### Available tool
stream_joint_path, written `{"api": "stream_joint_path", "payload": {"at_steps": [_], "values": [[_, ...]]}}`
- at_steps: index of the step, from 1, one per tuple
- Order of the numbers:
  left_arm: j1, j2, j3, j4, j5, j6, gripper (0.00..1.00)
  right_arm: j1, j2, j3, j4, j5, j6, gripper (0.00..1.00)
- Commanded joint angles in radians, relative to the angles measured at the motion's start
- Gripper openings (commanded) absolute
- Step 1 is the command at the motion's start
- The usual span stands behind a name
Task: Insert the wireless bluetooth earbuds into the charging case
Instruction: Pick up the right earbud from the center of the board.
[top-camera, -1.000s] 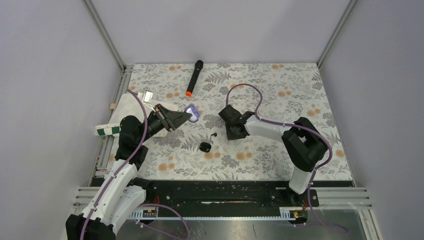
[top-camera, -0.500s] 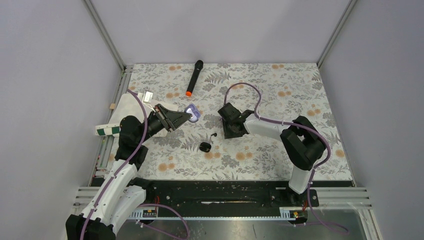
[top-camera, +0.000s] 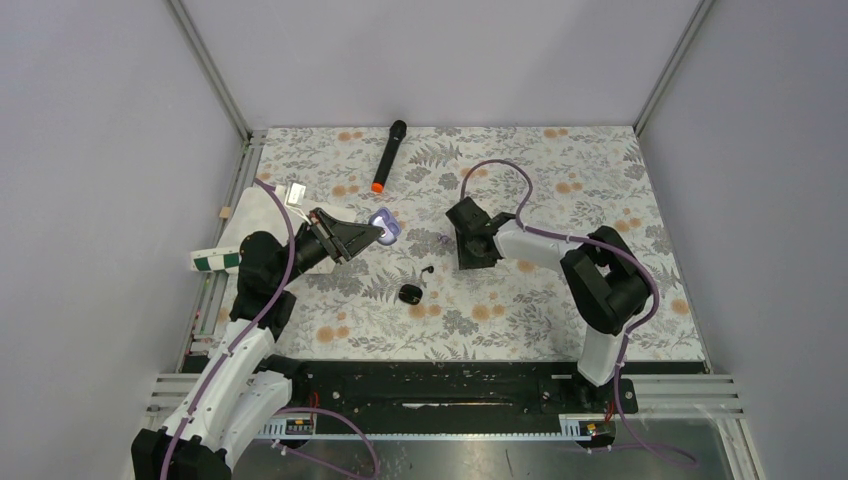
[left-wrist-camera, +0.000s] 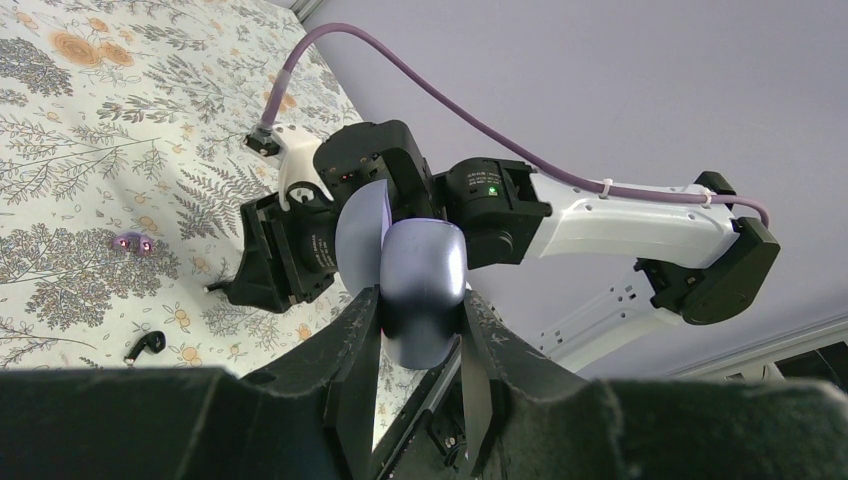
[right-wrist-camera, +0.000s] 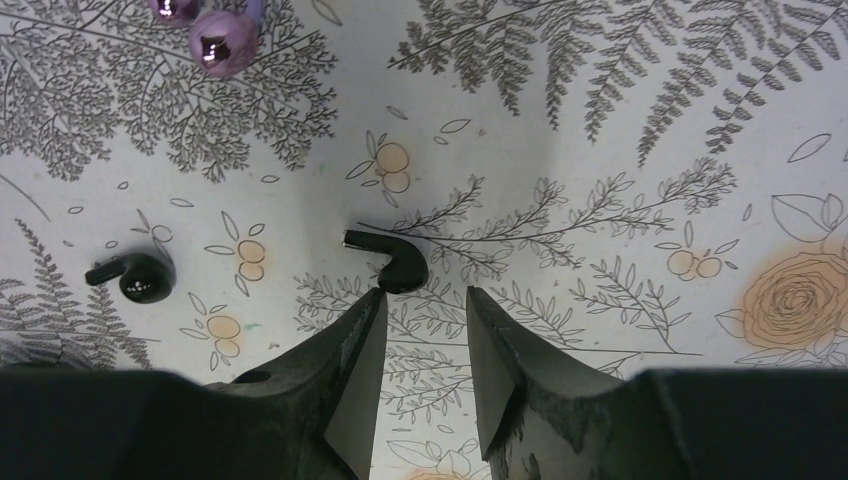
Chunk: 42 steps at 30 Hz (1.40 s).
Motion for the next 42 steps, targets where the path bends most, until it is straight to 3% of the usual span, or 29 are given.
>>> {"api": "stream_joint_path", "payload": {"at_steps": [1,13,20,27,42], "values": [[0.005,-0.015,-0.002,0.052,0.010,0.005,0.00,-0.018,-0.033,0.005,-0.007,0.024,-0.016,0.42],[0.005,-0.016,-0.005,0.048,0.011,0.005,0.00,-0.031,-0.125,-0.053,0.027,-0.042,0.080,0.40],[0.005,-0.020,-0.007,0.044,0.009,0.007,0.00,-0.032,-0.138,-0.051,0.040,-0.038,0.316,0.45],[0.005,-0.032,-0.009,0.039,0.009,0.007,0.00,-0.050,-0.097,-0.073,0.052,-0.034,0.596,0.42],[0.005,-0.035,-0.001,0.028,0.015,0.015,0.00,-0.060,-0.024,-0.045,0.019,-0.008,0.678,0.41]]}}
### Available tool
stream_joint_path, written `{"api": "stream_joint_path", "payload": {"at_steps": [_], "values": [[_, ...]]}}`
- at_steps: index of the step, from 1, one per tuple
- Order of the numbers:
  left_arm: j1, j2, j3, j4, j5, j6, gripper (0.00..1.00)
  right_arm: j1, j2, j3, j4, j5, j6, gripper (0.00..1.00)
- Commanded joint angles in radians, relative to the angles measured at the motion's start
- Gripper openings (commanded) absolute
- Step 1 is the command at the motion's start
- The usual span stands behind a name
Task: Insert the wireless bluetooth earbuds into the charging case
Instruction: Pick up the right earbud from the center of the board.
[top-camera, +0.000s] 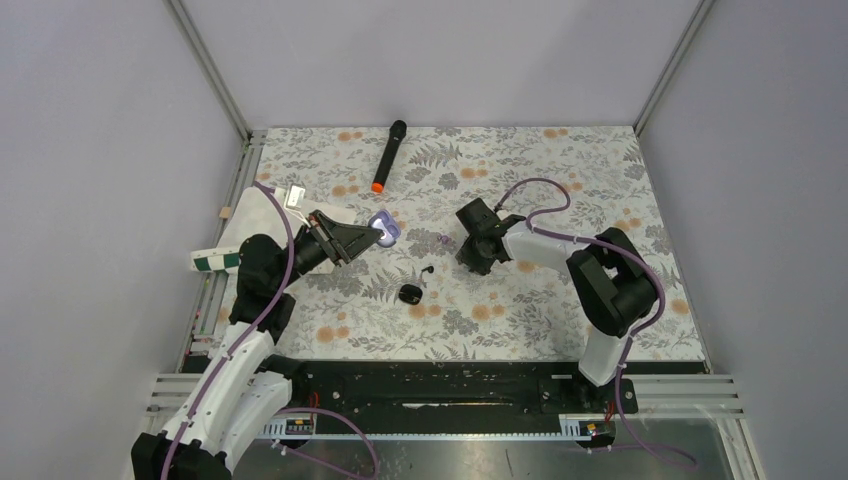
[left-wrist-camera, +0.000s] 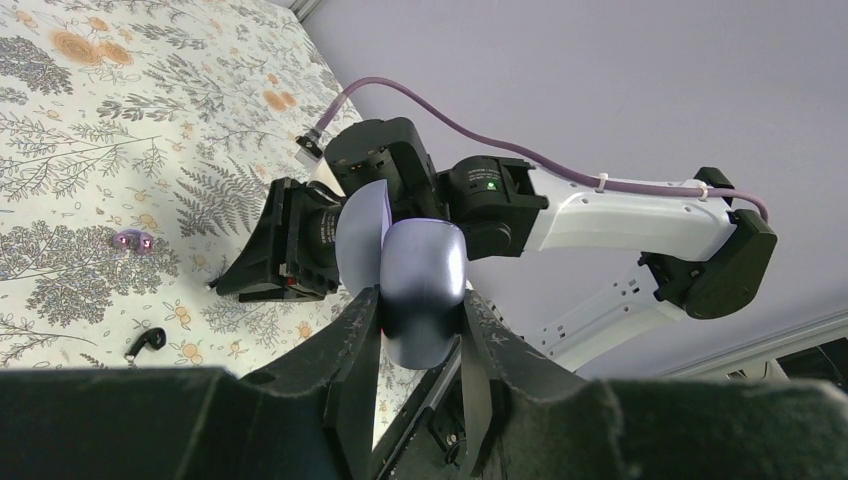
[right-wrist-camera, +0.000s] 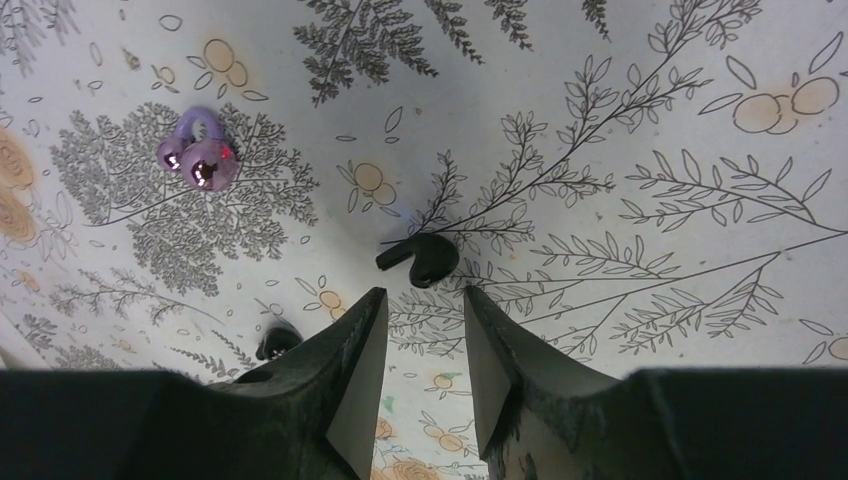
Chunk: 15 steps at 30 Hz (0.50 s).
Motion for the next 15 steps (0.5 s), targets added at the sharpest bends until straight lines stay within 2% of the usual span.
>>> {"api": "stream_joint_path", "payload": {"at_steps": [1,15], "values": [[0.005,-0.014,0.015,0.032,0.015,0.012,0.00,-0.012,0.020,0.022,-0.016,0.044,0.038,0.41],[0.005,-0.004,0.019,0.037,0.018,0.012,0.00,-0.028,0.075,0.099,-0.040,0.029,-0.034,0.38]]}}
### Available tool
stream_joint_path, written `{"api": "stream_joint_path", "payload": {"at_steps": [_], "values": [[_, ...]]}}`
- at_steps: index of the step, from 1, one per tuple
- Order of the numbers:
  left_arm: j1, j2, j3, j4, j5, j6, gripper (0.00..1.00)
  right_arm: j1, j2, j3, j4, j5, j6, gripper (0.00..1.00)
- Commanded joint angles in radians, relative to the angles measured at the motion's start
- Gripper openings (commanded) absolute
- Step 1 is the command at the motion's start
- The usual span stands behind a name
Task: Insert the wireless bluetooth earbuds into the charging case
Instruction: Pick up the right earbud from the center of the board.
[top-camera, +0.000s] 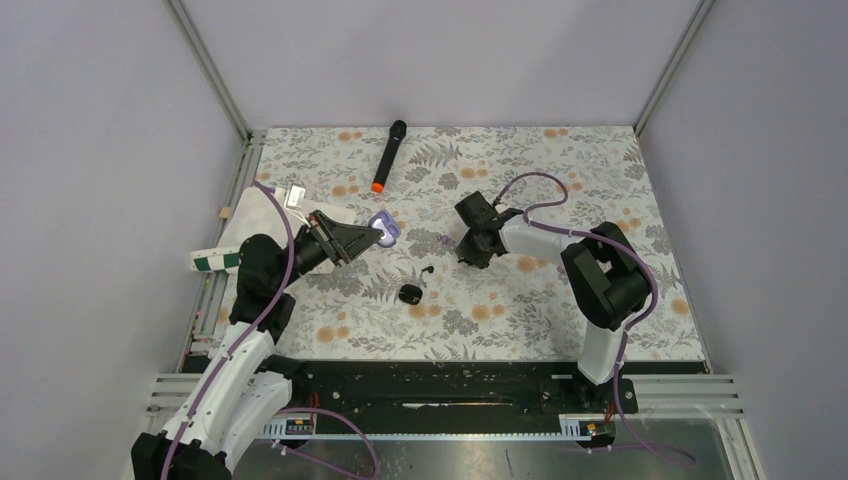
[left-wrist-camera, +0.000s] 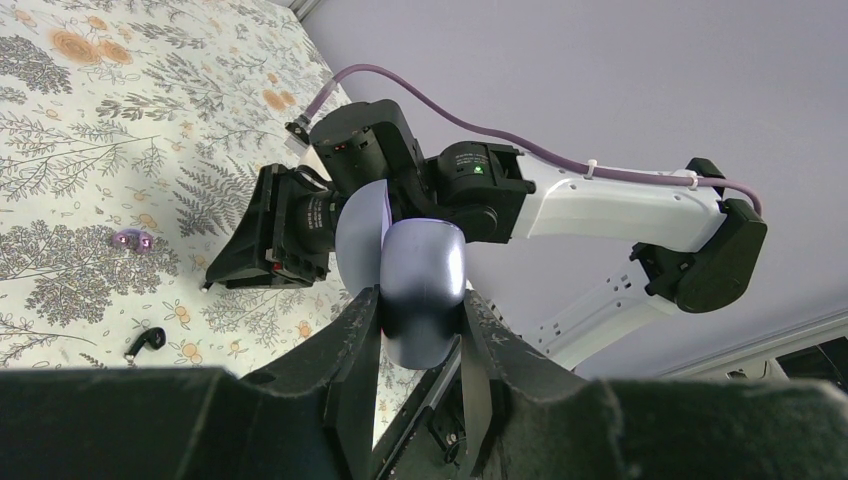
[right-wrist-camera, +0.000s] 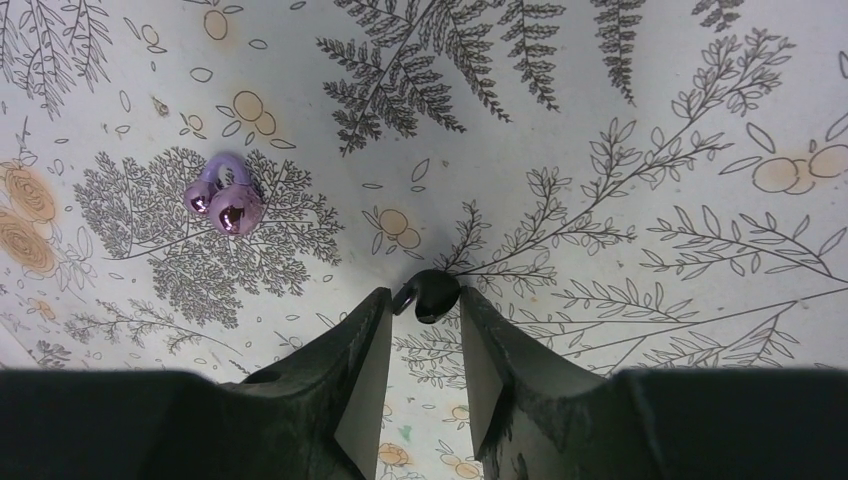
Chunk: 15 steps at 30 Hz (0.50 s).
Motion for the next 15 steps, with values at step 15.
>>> {"api": "stream_joint_path", "payload": {"at_steps": [15], "values": [[0.005,-0.005,0.010,0.041,0.015,0.011,0.00,-0.006,0.030,0.054,-0.070,0.062,-0.076,0.23]]}}
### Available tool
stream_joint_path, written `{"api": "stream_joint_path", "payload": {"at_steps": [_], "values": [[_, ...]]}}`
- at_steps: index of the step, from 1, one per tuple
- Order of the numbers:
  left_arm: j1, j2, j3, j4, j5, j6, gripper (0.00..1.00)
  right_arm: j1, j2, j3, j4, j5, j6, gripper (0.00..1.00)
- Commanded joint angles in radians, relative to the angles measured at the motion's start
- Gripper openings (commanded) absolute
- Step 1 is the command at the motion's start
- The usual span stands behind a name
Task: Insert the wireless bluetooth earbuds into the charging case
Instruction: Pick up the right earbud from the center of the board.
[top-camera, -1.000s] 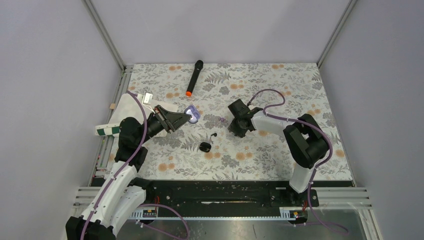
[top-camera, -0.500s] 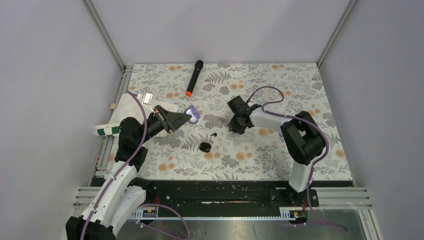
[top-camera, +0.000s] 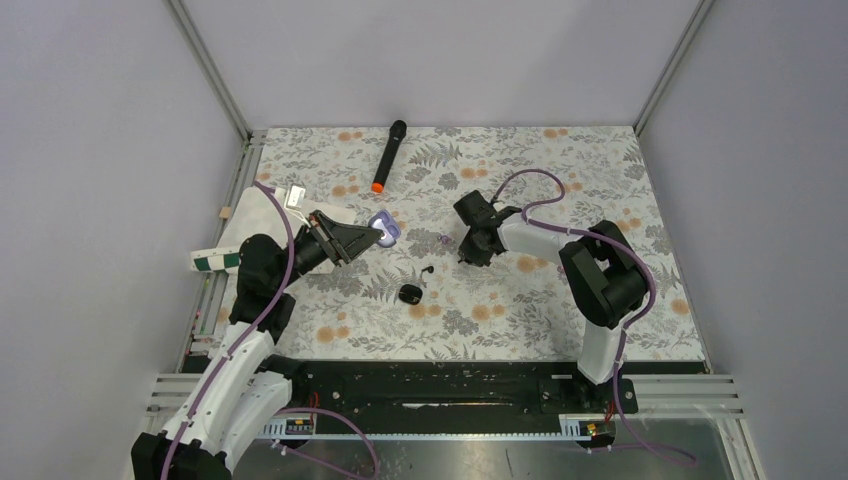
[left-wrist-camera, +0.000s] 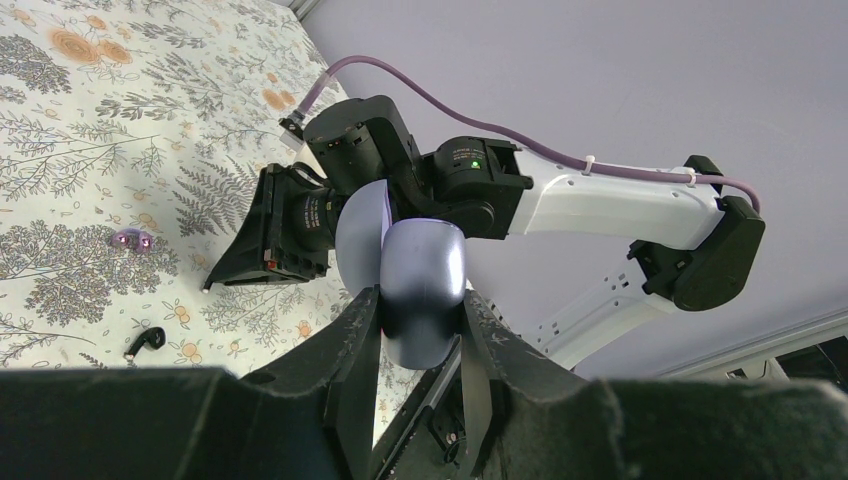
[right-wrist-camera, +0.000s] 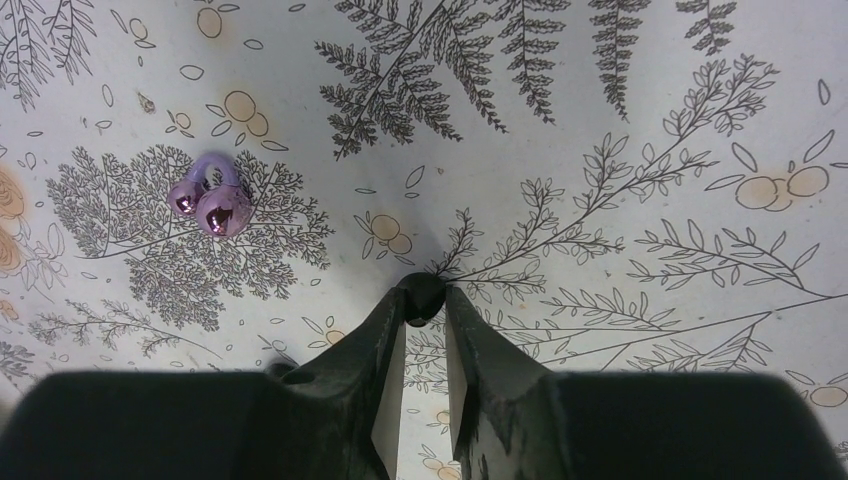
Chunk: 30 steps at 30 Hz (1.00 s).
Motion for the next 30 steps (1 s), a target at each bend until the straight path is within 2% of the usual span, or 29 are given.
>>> {"api": "stream_joint_path", "payload": {"at_steps": [1,5,8,13,17,21,25,30], "values": [[0.005,-0.005,0.010,0.041,0.013,0.012,0.00,-0.005,0.006,0.022,-0.039,0.049,-0.022,0.21],[0.005,-0.009,0.008,0.040,0.013,0.011,0.00,-0.005,-0.006,0.018,-0.038,0.051,-0.033,0.11],[0.005,-0.010,0.003,0.038,0.012,0.011,0.00,-0.005,-0.026,0.010,-0.030,0.051,-0.049,0.00],[0.005,0.002,-0.005,0.048,0.029,0.017,0.00,-0.006,-0.091,-0.037,0.034,0.038,-0.106,0.00],[0.005,0.054,0.020,0.027,0.118,0.043,0.00,-0.005,-0.197,-0.138,0.144,0.016,-0.184,0.00],[0.005,0.108,0.040,0.041,0.179,0.026,0.00,-0.006,-0.377,-0.247,0.280,-0.022,-0.271,0.00],[0.005,0.125,0.014,0.137,0.186,-0.043,0.00,-0.004,-0.559,-0.328,0.425,-0.059,-0.301,0.00],[0.005,0.123,-0.034,0.282,0.165,-0.121,0.00,0.040,-0.673,-0.235,0.331,-0.019,-0.308,0.00]]}}
